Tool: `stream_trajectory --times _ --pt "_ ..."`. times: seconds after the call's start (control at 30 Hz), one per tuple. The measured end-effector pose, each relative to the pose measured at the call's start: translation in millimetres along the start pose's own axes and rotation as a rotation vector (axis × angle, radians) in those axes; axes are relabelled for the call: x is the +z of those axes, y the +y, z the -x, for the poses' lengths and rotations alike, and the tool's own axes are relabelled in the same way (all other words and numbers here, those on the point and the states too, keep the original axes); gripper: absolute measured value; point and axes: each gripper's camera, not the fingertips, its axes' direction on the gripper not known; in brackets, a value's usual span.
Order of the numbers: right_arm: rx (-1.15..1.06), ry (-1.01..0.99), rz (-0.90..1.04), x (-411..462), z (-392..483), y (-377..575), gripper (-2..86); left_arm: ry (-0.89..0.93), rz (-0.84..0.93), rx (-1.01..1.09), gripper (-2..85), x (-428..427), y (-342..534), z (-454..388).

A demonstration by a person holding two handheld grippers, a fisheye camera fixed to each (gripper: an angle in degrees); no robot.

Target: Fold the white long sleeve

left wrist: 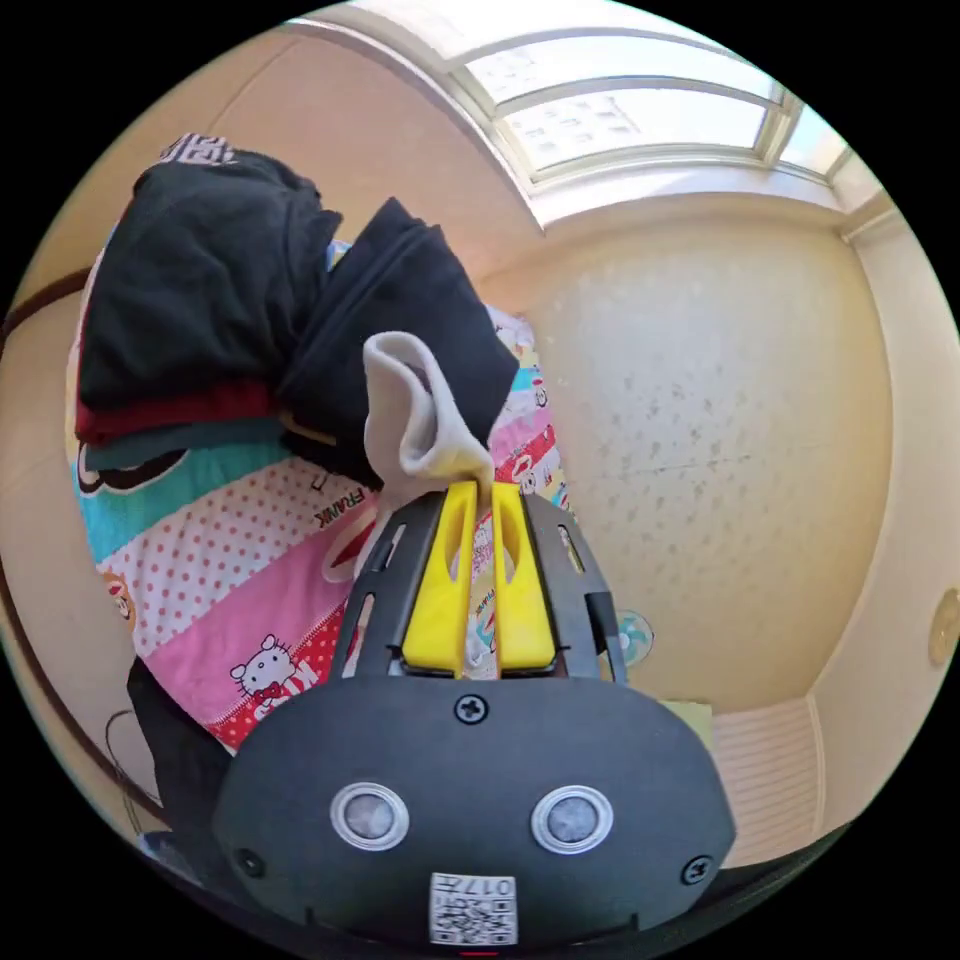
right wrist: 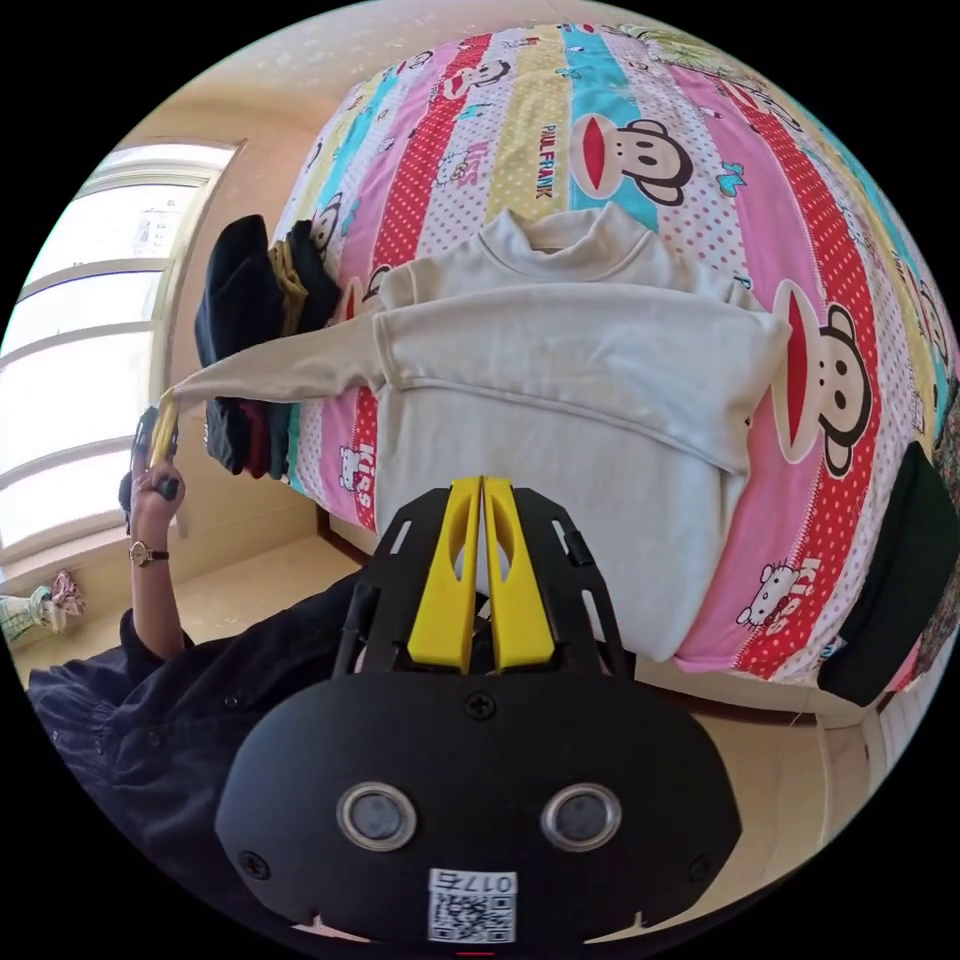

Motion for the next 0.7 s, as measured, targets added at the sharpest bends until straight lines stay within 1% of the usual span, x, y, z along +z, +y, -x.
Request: stream_trajectory --times 0.07,0.1,0.13,0.2,0.23,0.27,0.3,0.33,0.37,0.43,0.57,0.7 --pt "0.002 -0.004 0.017 -4 -16 12 0.3 0.049 0.069 0.130 2.1 28 24 -43" --pt "0.004 0.011 0.041 -5 -29 22 0.3 0.049 0.116 0.218 2.3 51 47 -71" --pt "0.009 0.029 0.064 -6 -43 33 0.3 0.040 0.143 0.263 2.5 64 60 -83" --pt "0.034 0.040 0.086 -9 -68 51 0.3 -0.008 0.343 0.413 3.5 129 118 -115" --pt "0.064 0.028 0.096 -12 -87 63 0.4 -0.028 0.399 0.435 3.9 146 134 -118" --pt "0.083 0.020 0.101 -13 -97 69 0.4 -0.072 0.495 0.464 4.6 177 166 -117" --pt "0.123 0.003 0.111 -15 -116 80 0.4 -0.126 0.572 0.462 5.0 200 196 -107" --pt "0.160 -0.007 0.121 -17 -134 91 0.5 -0.152 0.604 0.446 5.1 208 210 -100" --pt "0.175 -0.010 0.126 -18 -142 96 0.5 -0.186 0.663 0.398 5.1 220 235 -83" --pt "0.206 -0.015 0.137 -20 -167 110 0.8 -0.209 0.718 0.335 5.0 220 268 -54" --pt "0.196 -0.043 0.115 -20 -181 111 1.8 -0.367 0.810 0.266 4.9 189 321 12" --pt "0.092 -0.122 -0.006 -22 -157 66 4.4 -0.520 0.833 0.189 4.2 135 332 65"
